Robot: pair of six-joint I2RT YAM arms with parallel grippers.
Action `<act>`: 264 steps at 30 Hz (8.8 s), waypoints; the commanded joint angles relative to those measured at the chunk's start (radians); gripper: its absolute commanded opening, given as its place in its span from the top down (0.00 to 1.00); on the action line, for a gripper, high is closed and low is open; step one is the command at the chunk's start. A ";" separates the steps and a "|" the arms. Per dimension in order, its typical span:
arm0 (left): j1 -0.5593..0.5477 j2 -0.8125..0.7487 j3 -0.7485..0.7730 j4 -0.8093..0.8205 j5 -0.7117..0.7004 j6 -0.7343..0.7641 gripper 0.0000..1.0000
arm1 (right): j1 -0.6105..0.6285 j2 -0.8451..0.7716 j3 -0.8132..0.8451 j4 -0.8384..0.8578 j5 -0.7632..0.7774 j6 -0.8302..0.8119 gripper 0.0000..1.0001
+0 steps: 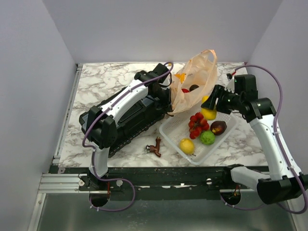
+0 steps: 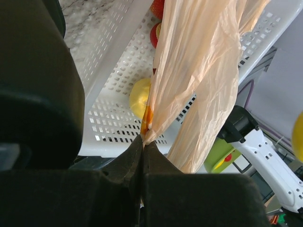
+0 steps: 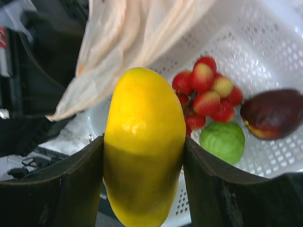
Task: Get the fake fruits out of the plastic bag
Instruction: Place the fake fruit in the bin, then adjust the plastic bag at the center of the board.
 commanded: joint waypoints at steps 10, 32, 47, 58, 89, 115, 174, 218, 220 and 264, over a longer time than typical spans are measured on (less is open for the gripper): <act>-0.002 -0.005 0.026 -0.041 0.002 0.023 1.00 | 0.014 -0.129 -0.331 -0.116 -0.153 0.007 0.53; -0.008 -0.033 0.009 -0.005 0.023 0.029 1.00 | 0.229 -0.002 -0.439 -0.055 0.102 0.167 0.27; -0.010 -0.036 0.024 -0.024 0.016 0.043 1.00 | 0.237 -0.001 -0.349 -0.085 0.147 0.156 0.10; -0.008 -0.048 0.006 -0.009 0.006 0.039 1.00 | 0.237 0.052 -0.054 -0.168 0.282 0.079 0.06; -0.015 -0.060 -0.003 -0.009 0.015 0.012 1.00 | 0.082 0.790 0.483 0.225 0.276 -0.013 0.65; -0.034 -0.061 -0.092 -0.068 -0.009 0.074 1.00 | 0.072 1.004 0.482 0.381 -0.017 -0.108 0.35; -0.001 0.089 0.483 -0.019 0.090 -0.012 1.00 | -0.078 1.176 0.948 0.289 0.281 -0.023 0.49; 0.006 0.103 0.160 -0.155 0.024 0.057 1.00 | -0.144 1.086 0.731 0.098 0.541 -0.044 0.18; 0.006 0.109 0.165 -0.151 0.037 0.053 1.00 | -0.143 1.083 0.713 0.073 0.556 -0.037 0.24; 0.053 0.082 0.255 -0.112 0.017 -0.017 1.00 | -0.145 1.084 0.930 0.114 0.097 0.069 0.76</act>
